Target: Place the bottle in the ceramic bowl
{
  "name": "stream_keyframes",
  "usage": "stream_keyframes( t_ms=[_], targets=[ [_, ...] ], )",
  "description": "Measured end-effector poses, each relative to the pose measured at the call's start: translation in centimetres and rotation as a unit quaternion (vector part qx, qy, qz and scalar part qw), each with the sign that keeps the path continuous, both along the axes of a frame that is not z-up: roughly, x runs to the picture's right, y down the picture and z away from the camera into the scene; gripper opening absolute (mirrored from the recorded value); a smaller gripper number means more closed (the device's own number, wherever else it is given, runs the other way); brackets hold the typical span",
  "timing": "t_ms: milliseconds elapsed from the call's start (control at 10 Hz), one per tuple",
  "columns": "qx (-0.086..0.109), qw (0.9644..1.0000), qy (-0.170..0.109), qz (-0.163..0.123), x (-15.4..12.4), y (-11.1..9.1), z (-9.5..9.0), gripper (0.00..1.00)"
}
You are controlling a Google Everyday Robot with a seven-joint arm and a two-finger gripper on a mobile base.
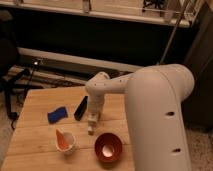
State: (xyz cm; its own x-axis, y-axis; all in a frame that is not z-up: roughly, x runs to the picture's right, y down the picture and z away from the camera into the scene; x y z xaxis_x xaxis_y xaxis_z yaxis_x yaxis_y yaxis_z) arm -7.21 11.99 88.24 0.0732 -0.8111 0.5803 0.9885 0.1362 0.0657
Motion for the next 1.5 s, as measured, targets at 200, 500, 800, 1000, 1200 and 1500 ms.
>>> stream_keyframes(
  t_ms=[200, 500, 800, 1000, 1200, 1500],
  targets=[
    [-0.002, 1.0000, 0.006, -0.006, 0.1, 0.0, 0.3, 0.17],
    [0.000, 1.0000, 0.002, -0.002, 0.6, -0.7, -0.6, 0.00],
    [0.049, 0.9955, -0.053, 0.061, 3.6, -4.6, -7.3, 0.00],
    [0.084, 0.9885, -0.085, 0.093, 6.9, -5.1, -12.4, 0.00],
    [0.111, 0.9807, -0.118, 0.109, 8.6, -3.4, -15.6, 0.00],
    [0.181, 0.9602, -0.180, 0.113, 8.5, -0.8, -18.0, 0.00]
  ],
)
